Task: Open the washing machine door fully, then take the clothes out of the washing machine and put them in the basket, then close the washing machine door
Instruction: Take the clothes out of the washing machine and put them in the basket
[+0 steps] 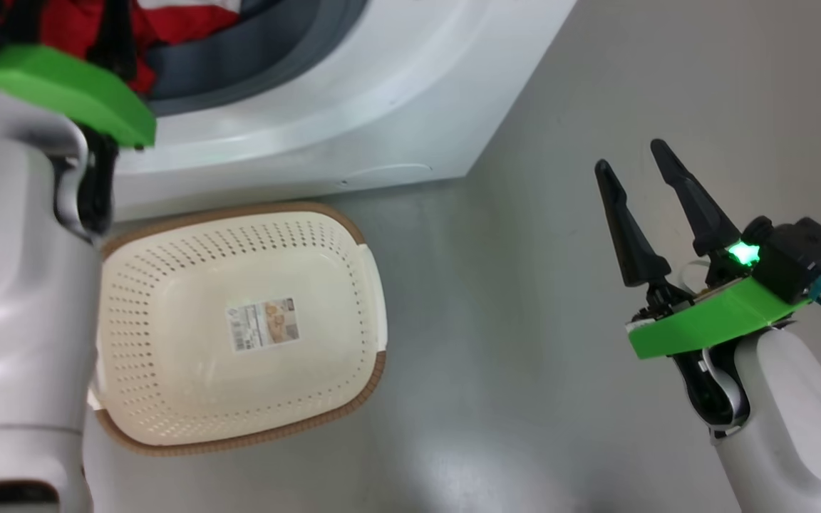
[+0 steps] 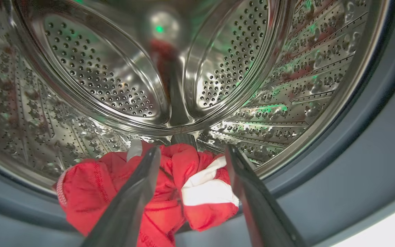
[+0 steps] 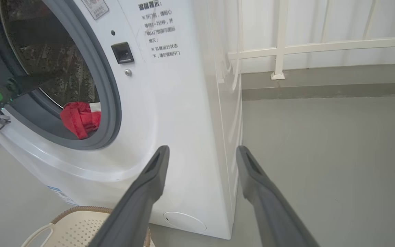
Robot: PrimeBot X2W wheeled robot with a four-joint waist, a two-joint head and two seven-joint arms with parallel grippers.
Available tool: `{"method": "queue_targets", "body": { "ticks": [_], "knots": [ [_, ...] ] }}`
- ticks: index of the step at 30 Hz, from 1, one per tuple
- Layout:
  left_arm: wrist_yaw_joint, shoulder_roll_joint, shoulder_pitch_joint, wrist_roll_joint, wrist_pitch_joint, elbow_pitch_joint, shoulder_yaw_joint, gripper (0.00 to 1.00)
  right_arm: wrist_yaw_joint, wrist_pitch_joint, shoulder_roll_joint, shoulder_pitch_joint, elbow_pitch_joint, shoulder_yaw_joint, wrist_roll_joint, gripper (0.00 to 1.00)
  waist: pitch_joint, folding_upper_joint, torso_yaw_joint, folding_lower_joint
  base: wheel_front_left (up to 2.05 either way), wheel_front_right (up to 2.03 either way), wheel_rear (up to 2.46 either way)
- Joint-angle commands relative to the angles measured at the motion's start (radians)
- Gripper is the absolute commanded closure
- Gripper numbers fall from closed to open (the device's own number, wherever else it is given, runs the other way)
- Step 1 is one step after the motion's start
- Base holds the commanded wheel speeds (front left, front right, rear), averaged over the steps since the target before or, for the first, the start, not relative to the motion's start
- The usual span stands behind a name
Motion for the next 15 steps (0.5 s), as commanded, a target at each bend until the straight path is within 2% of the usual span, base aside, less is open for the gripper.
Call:
{"method": "queue_targets", "body": {
  "ticks": [1, 15],
  "knots": [
    [-0.008, 0.041, -0.058, 0.004, 0.008, 0.017, 0.014, 0.00, 0.002, -0.007, 0.012, -0.005, -0.027, 0.018, 0.000, 0.00, 0.049, 0.0000, -0.039, 0.0000, 0.00, 0.00, 0.00],
    [-0.018, 0.078, -0.299, -0.010, 0.038, 0.282, 0.005, 0.00, 0.002, -0.007, 0.064, -0.031, -0.031, 0.013, 0.000, 0.00, 0.127, 0.0000, -0.134, 0.0000, 0.00, 0.00, 0.00]
  ]
}}
